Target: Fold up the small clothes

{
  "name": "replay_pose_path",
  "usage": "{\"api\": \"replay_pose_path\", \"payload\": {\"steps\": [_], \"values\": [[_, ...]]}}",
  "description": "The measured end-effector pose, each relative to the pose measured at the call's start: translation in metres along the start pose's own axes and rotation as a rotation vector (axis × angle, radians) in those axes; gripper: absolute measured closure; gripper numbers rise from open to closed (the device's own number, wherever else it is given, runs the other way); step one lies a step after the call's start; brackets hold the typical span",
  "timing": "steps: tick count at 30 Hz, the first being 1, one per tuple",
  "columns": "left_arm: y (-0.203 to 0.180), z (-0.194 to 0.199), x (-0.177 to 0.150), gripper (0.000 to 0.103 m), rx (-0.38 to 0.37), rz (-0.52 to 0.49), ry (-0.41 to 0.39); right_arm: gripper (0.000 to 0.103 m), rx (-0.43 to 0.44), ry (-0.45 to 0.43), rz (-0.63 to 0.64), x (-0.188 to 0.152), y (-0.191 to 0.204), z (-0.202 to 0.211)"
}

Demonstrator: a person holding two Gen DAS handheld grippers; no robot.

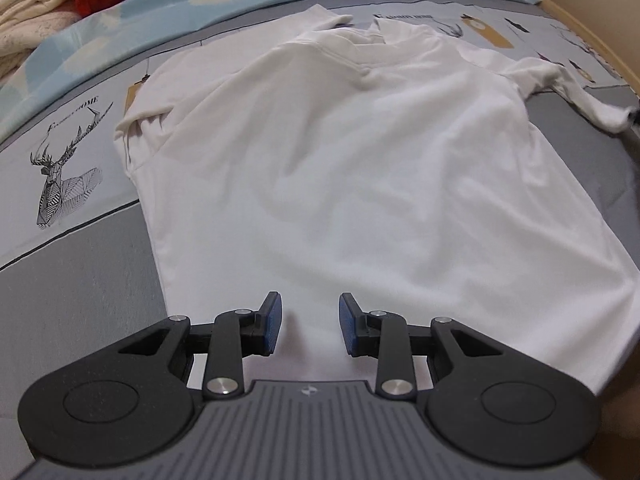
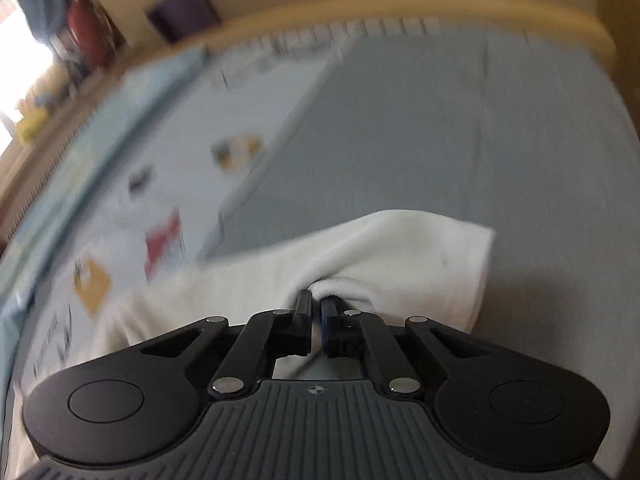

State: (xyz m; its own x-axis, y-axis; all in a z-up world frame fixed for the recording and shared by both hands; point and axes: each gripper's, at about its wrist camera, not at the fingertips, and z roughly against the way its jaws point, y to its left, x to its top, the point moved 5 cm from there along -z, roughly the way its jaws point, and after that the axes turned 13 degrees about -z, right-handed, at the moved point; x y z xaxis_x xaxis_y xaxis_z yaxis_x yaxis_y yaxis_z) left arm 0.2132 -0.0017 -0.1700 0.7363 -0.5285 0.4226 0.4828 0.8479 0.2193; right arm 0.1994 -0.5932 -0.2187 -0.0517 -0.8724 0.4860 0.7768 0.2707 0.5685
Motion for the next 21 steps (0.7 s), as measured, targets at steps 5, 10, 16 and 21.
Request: {"api": "replay_pose_path", "payload": {"steps": [5, 10, 16, 21], "values": [[0.009, -0.013, 0.008, 0.068, 0.018, 0.014, 0.006, 0.1, 0.139, -0.177, 0.151, 0.046, 0.024, -0.005], [0.018, -0.025, 0.007, 0.068, 0.034, 0.03, 0.036, 0.1, 0.026, -0.197, 0.196, 0.073, 0.0, -0.054], [0.024, -0.033, 0.006, 0.068, 0.028, 0.048, 0.061, 0.101, -0.032, -0.189, 0.209, 0.078, -0.018, -0.093], [0.026, -0.04, 0.002, 0.067, -0.026, 0.098, 0.095, 0.092, -0.168, -0.117, 0.187, 0.069, -0.016, -0.107]]}}
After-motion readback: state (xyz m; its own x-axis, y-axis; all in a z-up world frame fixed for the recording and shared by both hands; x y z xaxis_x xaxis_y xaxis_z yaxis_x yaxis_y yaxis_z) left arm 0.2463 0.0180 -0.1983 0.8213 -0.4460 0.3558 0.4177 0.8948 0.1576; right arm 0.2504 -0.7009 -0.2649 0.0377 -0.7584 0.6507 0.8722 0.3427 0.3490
